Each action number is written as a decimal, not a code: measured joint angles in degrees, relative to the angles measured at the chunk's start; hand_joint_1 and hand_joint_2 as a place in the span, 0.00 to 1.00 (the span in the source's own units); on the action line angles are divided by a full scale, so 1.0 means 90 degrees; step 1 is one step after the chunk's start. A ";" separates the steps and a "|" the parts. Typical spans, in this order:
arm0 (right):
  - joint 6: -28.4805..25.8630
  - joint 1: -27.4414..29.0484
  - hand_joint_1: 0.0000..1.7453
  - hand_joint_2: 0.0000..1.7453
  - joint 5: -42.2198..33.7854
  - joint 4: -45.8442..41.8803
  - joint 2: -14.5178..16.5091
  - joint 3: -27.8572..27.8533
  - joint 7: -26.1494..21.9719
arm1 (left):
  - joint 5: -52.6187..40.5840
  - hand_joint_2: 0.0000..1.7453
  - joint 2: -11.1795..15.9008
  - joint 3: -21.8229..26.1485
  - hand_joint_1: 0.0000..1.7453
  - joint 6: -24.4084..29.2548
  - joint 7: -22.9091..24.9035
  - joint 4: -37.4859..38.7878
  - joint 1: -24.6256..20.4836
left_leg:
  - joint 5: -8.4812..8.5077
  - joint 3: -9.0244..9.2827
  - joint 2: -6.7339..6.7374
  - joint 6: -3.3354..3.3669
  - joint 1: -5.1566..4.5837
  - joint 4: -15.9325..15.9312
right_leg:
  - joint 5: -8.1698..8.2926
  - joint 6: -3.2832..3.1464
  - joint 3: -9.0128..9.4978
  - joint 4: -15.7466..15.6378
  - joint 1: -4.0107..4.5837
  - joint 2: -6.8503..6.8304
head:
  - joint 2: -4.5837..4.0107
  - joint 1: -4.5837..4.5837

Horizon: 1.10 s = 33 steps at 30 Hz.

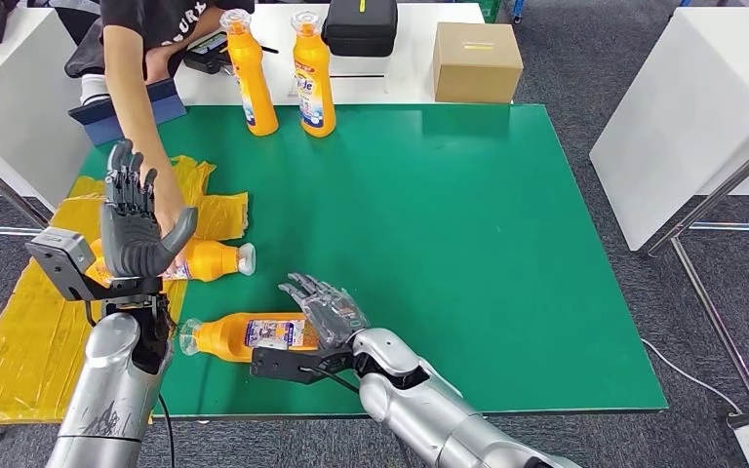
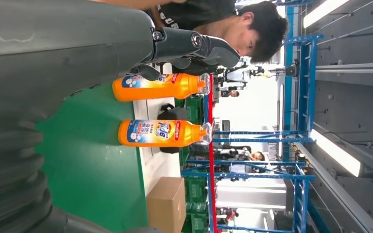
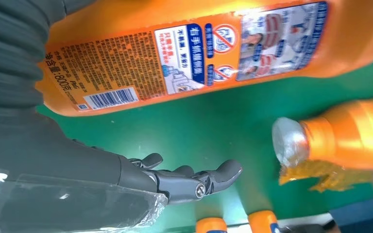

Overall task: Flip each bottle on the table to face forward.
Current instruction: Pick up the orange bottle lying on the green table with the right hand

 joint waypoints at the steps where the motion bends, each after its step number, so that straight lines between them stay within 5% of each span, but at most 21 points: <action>1: -0.0009 -0.0007 0.00 1.00 0.0045 0.0040 0.0010 -0.0001 0.0022 | 0.0025 1.00 0.0000 0.0000 0.00 -0.0029 0.0008 0.0002 -0.0003 | 0.0000 0.0000 0.0000 0.0000 0.0000 0.0000 | 0.0000 0.0000 0.0000 0.0000 0.0000 0.0000 | 0.0000 0.0000; 33: 0.0581 -0.0687 0.00 1.00 0.1194 0.1832 0.0501 0.0553 0.0458 | 0.0307 1.00 -0.0168 -0.0002 0.00 -0.0225 -0.0119 0.0888 -0.0669 | -0.0006 0.0052 0.0003 -0.0007 -0.0001 0.0000 | 0.0000 -0.0001 0.0014 -0.0003 0.0000 0.0001 | 0.0000 -0.0001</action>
